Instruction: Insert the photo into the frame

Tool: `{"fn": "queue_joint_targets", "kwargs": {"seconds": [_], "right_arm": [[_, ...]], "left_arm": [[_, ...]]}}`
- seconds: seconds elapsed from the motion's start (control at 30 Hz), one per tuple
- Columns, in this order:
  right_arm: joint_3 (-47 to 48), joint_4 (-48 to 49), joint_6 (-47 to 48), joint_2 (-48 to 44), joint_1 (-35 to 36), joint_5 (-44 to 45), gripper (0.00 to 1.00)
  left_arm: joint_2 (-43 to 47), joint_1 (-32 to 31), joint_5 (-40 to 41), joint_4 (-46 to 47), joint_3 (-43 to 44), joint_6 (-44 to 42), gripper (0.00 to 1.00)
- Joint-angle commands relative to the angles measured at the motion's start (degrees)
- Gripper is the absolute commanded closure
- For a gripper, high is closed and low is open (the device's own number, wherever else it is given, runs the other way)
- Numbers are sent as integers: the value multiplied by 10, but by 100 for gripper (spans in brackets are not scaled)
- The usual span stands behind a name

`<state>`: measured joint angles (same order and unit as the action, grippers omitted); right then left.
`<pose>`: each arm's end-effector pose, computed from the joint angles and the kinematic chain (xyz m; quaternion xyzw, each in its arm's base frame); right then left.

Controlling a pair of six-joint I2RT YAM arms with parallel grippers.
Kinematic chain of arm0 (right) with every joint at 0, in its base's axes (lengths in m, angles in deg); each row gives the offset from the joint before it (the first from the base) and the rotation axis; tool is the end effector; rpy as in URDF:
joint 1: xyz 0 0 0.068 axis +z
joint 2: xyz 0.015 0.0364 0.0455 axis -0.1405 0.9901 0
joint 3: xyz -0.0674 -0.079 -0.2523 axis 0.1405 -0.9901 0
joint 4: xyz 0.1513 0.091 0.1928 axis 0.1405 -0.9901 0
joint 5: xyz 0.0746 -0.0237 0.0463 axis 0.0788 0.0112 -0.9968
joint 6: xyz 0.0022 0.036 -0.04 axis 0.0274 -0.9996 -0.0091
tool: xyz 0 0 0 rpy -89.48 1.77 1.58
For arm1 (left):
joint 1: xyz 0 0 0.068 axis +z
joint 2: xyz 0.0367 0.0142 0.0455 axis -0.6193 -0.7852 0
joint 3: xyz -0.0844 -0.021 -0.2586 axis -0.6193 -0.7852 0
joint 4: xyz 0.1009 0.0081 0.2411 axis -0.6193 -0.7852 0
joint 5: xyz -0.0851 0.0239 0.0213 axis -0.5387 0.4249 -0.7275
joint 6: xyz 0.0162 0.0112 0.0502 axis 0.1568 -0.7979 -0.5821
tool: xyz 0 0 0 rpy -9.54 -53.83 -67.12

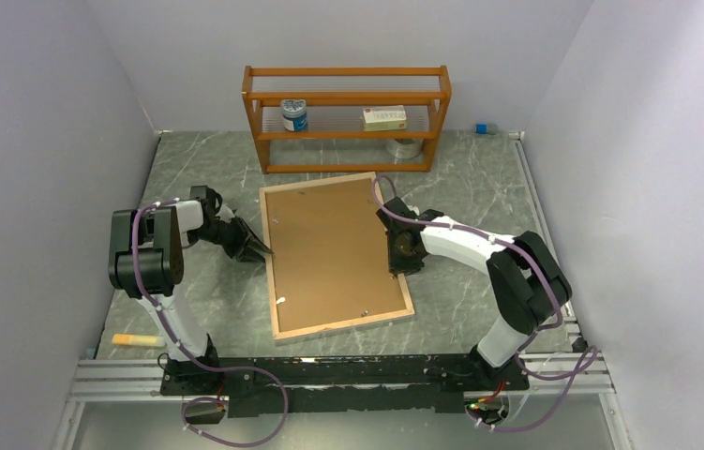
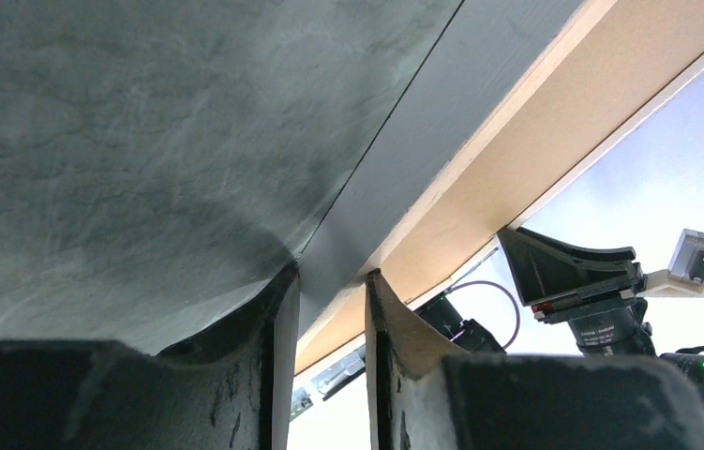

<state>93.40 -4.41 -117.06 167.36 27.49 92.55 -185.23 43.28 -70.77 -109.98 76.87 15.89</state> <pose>0.2484 0.1708 0.1690 -0.0078 0.9870 0.0149 0.1601 0.3176 0.0055 0.1191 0.3032 -0.8908 0.3377 0.0209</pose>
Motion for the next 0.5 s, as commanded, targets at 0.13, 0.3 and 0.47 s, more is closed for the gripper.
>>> {"fn": "queue_joint_targets", "kwargs": {"seconds": [0.13, 0.3, 0.47], "right_arm": [[55, -40, -30, -50, 7, 5, 46], [117, -23, -6, -7, 0, 42, 34], [211, 10, 43, 80, -28, 59, 27]], "left_arm": [[-3, -8, 58, -9, 2, -18, 71], [3, -7, 77, -25, 10, -19, 55], [15, -7, 93, -32, 11, -19, 37]]}}
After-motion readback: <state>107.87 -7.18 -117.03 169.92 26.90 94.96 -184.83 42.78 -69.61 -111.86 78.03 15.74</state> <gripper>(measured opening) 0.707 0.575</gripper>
